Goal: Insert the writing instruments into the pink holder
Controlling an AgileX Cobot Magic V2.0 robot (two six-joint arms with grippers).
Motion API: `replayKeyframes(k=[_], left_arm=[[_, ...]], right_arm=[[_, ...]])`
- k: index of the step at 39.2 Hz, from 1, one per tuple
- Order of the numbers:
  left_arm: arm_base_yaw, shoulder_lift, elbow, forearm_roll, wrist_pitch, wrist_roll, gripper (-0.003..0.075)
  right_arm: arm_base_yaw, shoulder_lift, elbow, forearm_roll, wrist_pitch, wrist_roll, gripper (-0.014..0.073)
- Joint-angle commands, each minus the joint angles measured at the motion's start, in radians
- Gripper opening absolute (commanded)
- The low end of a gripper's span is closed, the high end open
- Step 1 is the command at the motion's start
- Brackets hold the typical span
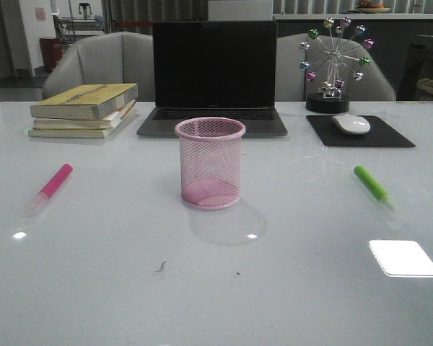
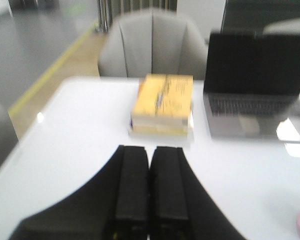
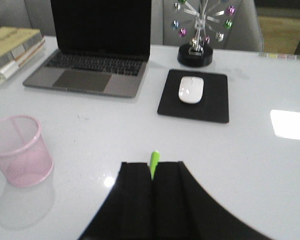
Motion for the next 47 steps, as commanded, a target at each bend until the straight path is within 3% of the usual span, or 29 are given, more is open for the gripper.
replayKeyframes(k=[1,7,16,25,29,33,39,47], left_arm=[[0.001,0.064,-0.039,-0.045,-0.048,-0.008,0.0092],[0.001,0.151,-0.039,-0.078,-0.065,-0.008,0.0092],[0.001,0.214,-0.039,-0.175,-0.066,-0.008,0.0092],[0.001,0.216,-0.039,-0.123,-0.040,-0.001,0.0097],[0.001,0.216,-0.039,-0.121,-0.015,-0.001,0.0137],[0.001,0.216,-0.039,-0.121,0.003,-0.001,0.0200],[0.001,0.216,-0.039,-0.123,0.005,-0.001,0.0281],[0.001,0.216,-0.039,-0.123,0.020,-0.001,0.0459]], right_arm=[[0.000,0.057,-0.040,-0.006,-0.017,-0.001,0.0029],[0.000,0.148,-0.040,0.013,0.060,0.000,0.0029],[0.000,0.163,-0.040,0.070,-0.044,0.000,0.0029],[0.000,0.171,-0.040,0.077,0.006,0.000,0.0029],[0.000,0.174,-0.040,0.077,0.010,0.000,0.0038],[0.000,0.177,-0.041,0.081,0.021,0.001,0.0158],[0.000,0.178,-0.045,0.083,0.030,0.010,0.0443],[0.000,0.183,-0.047,0.083,0.052,0.010,0.0479]])
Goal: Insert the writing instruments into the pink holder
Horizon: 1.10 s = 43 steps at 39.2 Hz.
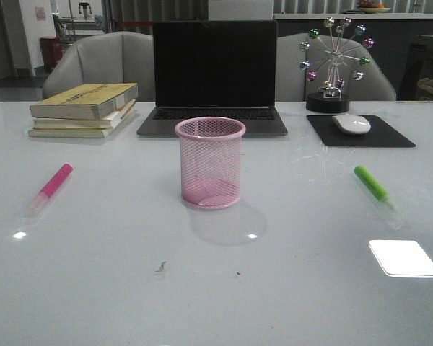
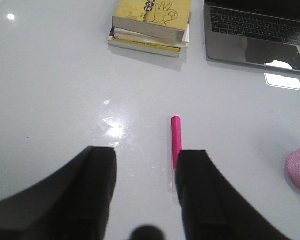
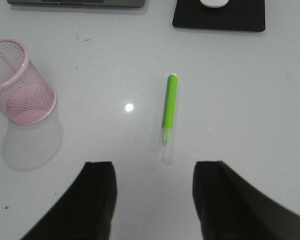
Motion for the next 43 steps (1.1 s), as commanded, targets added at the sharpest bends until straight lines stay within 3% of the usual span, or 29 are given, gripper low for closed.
replayKeyframes(k=[1,8,15,29,43], left_arm=[[0.001,-0.012,-0.039,-0.008,-0.050,-0.001,0.0472],[0.001,-0.012,-0.039,-0.015,-0.009,-0.001,0.0487],[0.001,-0.012,-0.039,-0.015,0.083,-0.001,0.0477],[0.001,-0.012,-0.039,-0.015,0.107,-0.001,0.0477],[0.001,-0.012,-0.039,-0.015,0.107,-0.001,0.0477]], right_arm=[[0.000,0.002,-0.040,0.011,-0.048,0.001,0.0479],[0.000,0.115,-0.086,0.010,-0.021,0.001,0.0479],[0.000,0.334,-0.273,-0.011,0.118,0.001,0.0479],[0.000,0.627,-0.587,-0.017,0.145,0.001,0.0478],[-0.001,0.918,-0.903,-0.080,0.441,0.001,0.0479]])
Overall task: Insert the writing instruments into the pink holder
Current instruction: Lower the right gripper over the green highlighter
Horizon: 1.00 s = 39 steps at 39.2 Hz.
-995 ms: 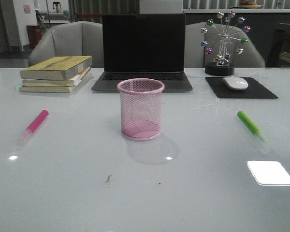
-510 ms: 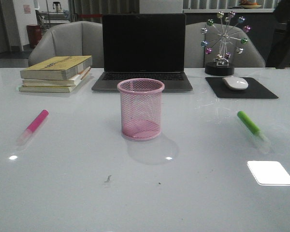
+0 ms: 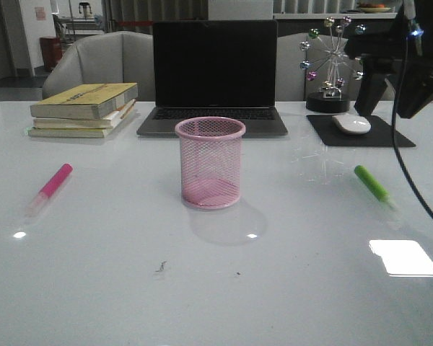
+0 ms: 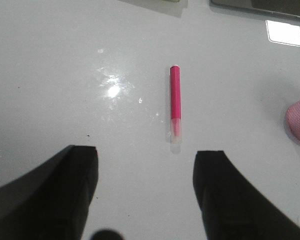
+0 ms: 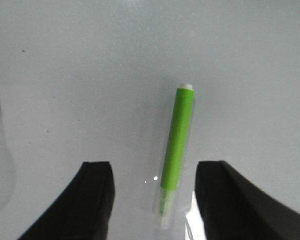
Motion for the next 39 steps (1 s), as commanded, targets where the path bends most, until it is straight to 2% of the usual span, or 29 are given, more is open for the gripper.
replayKeyframes(k=[1,6,14,39], left_arm=[[0.001,-0.012,-0.037,-0.015,-0.056,-0.001,0.0477],[0.001,-0.012,-0.037,-0.015,-0.058,-0.001,0.0477],[0.001,-0.012,-0.037,-0.015,-0.058,-0.001,0.0477],[0.001,-0.012,-0.037,-0.015,-0.060,-0.001,0.0477]], right_arm=[[-0.001,0.027,-0.118,-0.048,0.068,0.000,0.0479],[-0.001,0.102,-0.201,-0.070,0.132,0.002,0.0479],[-0.001,0.175,-0.275,-0.070,0.152,0.003,0.0479],[-0.001,0.284,-0.283,-0.070,0.189,0.003,0.0479]])
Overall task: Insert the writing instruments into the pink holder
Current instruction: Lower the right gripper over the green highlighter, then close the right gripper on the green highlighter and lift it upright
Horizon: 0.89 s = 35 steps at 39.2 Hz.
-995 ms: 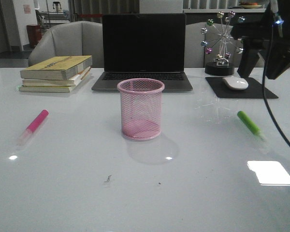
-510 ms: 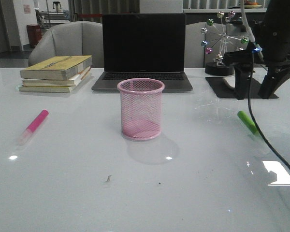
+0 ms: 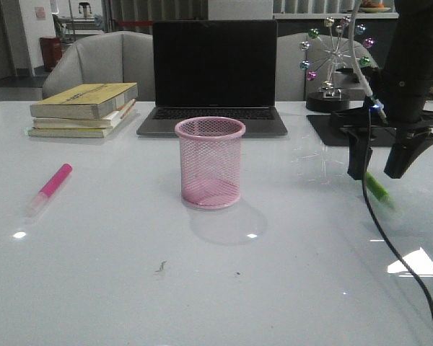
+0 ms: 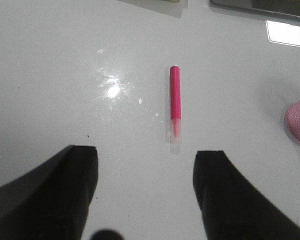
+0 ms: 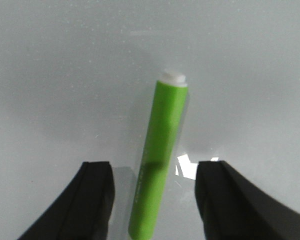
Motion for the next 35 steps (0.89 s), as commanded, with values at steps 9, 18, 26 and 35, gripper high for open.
replayKeyframes(k=[9,18,26,35], left_arm=[[0.001,-0.012,-0.037,-0.015,-0.060,-0.001,0.0477],[0.001,-0.012,-0.037,-0.015,-0.060,-0.001,0.0477],[0.001,-0.012,-0.037,-0.015,-0.060,-0.001,0.0477],[0.001,-0.012,-0.037,-0.015,-0.058,-0.001,0.0477]], right_arm=[[-0.001,-0.013,-0.035,-0.002,0.021,-0.002,0.0479],[-0.001,0.000,-0.035,-0.002,0.025,-0.002,0.0358],[-0.001,0.000,-0.035,0.002,0.021,-0.002,0.0031],[0.010,-0.060,-0.035,0.101,-0.083,-0.009,0.0025]])
